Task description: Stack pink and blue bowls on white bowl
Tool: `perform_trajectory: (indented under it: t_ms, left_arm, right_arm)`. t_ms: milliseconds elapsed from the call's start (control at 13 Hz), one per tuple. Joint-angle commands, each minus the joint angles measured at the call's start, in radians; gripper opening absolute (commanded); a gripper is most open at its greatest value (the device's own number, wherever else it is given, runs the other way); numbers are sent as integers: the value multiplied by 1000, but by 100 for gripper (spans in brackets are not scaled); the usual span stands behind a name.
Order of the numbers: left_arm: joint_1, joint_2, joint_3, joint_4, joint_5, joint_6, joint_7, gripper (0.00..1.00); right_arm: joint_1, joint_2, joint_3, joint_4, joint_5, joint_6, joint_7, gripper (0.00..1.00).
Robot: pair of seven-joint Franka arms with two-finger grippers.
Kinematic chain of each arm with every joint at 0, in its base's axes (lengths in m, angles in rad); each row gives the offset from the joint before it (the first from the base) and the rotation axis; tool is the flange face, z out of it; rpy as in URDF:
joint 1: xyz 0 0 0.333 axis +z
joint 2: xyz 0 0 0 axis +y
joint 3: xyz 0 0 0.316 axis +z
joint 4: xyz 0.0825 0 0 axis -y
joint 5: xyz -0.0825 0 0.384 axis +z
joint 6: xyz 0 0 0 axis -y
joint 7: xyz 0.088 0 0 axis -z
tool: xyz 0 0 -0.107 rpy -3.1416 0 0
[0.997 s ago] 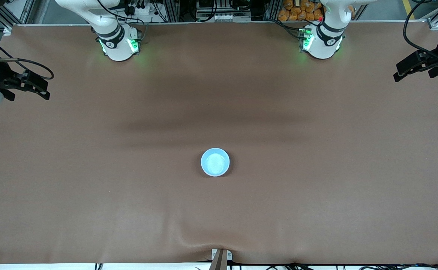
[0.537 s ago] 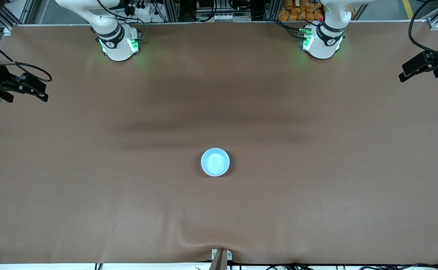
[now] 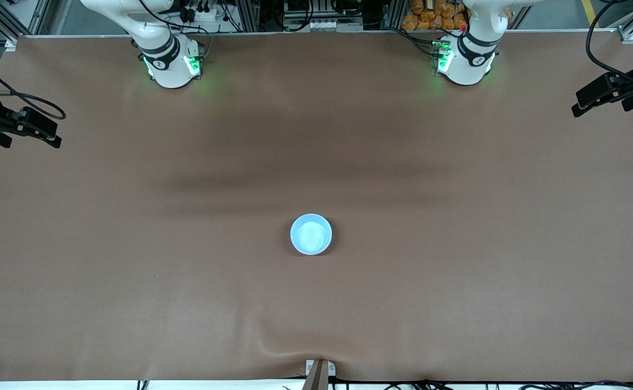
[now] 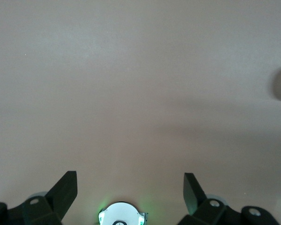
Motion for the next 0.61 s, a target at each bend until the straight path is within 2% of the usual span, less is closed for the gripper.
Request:
perform_trajectory:
  t_ms: [0,537]
  left_arm:
    - [3,-4,-19,7,0,-33,2,100]
    - [7,-30,-17,-13,0,-18,2,100]
  right_arm:
    - [-24,15,13,29,17,-13,-3,100]
    - [-27,14,13,32,17,-21,-1,100]
